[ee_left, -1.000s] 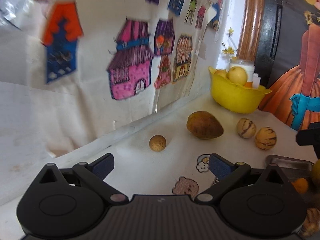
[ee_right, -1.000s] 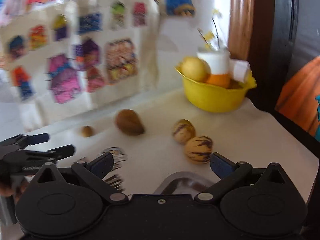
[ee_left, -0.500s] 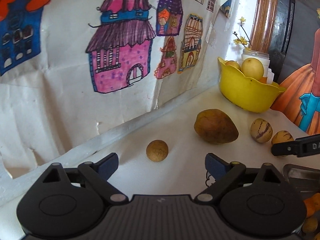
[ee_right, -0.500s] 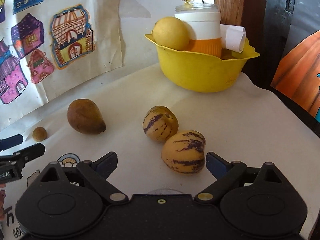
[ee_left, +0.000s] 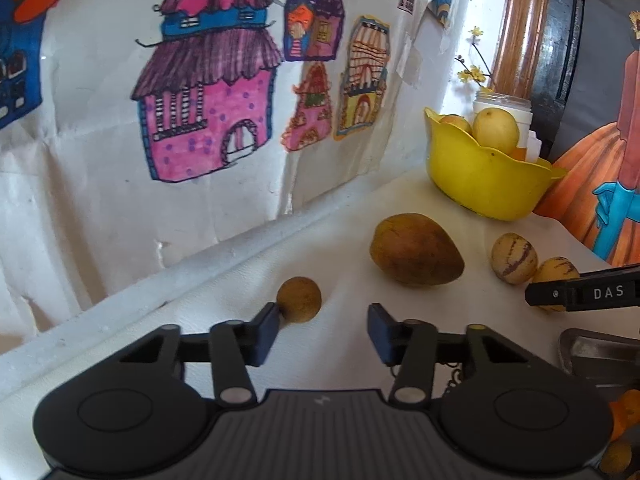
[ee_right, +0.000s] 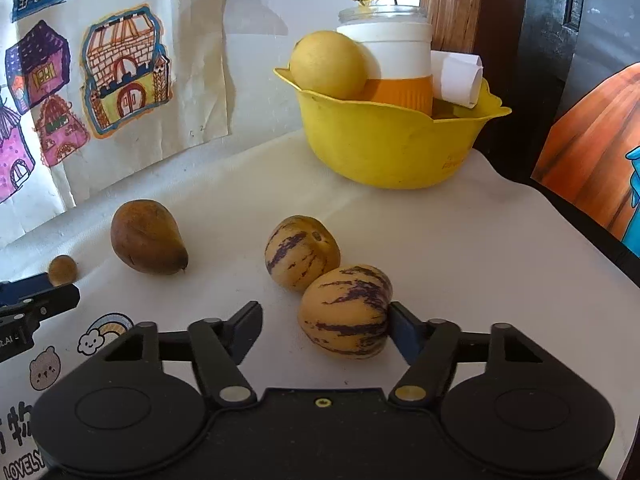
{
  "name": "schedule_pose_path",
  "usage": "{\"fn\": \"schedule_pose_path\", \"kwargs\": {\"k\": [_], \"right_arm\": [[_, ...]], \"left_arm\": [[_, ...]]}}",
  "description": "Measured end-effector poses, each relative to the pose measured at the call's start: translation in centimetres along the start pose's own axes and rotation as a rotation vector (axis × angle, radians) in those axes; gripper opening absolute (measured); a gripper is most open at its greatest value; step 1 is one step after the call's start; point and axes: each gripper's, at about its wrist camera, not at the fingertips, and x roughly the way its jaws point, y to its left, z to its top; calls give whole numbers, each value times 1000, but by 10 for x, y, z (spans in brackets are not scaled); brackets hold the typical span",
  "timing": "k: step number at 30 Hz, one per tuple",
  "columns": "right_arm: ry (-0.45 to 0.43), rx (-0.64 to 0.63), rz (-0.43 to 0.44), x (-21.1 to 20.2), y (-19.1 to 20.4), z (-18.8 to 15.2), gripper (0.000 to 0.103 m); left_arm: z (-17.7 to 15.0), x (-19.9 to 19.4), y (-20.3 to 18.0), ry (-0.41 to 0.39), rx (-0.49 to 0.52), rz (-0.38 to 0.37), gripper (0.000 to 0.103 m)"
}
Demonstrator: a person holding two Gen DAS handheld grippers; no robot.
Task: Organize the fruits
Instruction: 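Grasp a striped melon with the right gripper while the left grasps the small brown fruit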
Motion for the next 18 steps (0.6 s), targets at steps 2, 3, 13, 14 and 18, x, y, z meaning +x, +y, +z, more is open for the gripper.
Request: {"fn": "schedule_pose_path", "kwargs": {"k": [2,3,13,14,18], "right_arm": [[-4,10,4,-1,-2,-1,61],[-6,14,4,-1,-4,-1,60],[-28,45,16,-4,-11,-4,50],[-29,45,18,-4,-11,-5,50],[-33,57,37,-6,-11,-6,49]], "left_arm": [[-1,0,-3,5,3,-16,39],[-1,0,-5,7,6,-27,38],[-1,5,-20,21,21,-100,21],[-1,6,-21,22,22,-103,20],[-1,6,-21,20,15,-126,16]]}}
